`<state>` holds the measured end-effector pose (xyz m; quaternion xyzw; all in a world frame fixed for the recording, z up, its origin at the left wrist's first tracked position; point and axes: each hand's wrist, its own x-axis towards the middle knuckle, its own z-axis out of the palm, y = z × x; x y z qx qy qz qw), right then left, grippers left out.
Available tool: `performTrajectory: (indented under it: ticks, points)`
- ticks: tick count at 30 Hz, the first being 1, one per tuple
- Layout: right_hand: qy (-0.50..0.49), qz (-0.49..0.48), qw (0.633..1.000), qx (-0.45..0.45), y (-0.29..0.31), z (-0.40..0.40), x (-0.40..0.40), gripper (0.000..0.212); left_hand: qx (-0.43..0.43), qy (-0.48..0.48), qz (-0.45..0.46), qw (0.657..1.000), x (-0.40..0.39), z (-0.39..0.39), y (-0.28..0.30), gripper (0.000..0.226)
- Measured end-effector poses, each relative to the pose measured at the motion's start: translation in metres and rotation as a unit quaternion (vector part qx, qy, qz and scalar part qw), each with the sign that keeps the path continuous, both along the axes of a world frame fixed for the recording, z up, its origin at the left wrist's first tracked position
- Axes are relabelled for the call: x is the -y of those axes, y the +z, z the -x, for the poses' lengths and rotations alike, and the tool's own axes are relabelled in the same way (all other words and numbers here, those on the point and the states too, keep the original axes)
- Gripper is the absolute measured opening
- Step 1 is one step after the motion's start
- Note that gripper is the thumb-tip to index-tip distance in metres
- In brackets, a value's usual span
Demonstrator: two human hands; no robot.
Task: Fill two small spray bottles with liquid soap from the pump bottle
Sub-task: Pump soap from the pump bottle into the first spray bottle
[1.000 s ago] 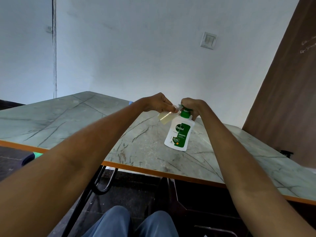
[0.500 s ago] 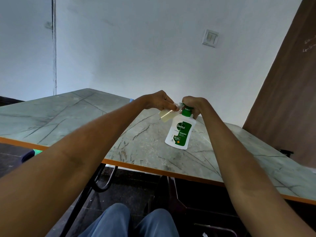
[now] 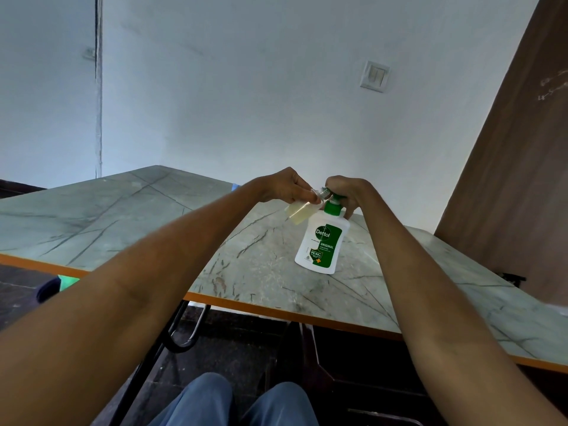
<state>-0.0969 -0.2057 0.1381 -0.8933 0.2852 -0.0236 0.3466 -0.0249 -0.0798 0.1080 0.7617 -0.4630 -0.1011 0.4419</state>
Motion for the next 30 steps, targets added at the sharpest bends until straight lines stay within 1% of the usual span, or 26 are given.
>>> performTrajectory:
  ticks: [6,9,12,17,25,30]
  points:
    - [-0.007,0.018,1.000,-0.003,-0.0049,-0.0019,0.0024,0.026,-0.008,-0.007,-0.010,1.000,-0.0011,-0.0029,-0.0042,0.037]
    - [-0.012,0.005,1.000,0.015,-0.0064,-0.0006,0.0017,0.027,-0.002,-0.005,-0.005,1.000,-0.0011,-0.0030,-0.0049,0.033]
    - [-0.016,-0.003,1.000,0.014,-0.0071,-0.0002,0.0041,0.026,0.006,0.000,-0.011,1.000,0.0004,-0.0010,-0.0049,0.032]
    - [-0.003,0.002,1.000,0.004,-0.0015,-0.0028,0.0026,0.023,-0.009,0.014,0.010,1.000,-0.0005,-0.0013,-0.0058,0.033]
    - [-0.010,0.010,1.000,0.010,-0.0052,-0.0031,0.0036,0.023,0.005,0.015,-0.011,1.000,-0.0004,0.0015,-0.0029,0.036]
    - [-0.020,0.010,1.000,0.014,-0.0092,-0.0016,0.0038,0.022,0.009,0.011,-0.010,1.000,-0.0012,0.0013,-0.0038,0.034]
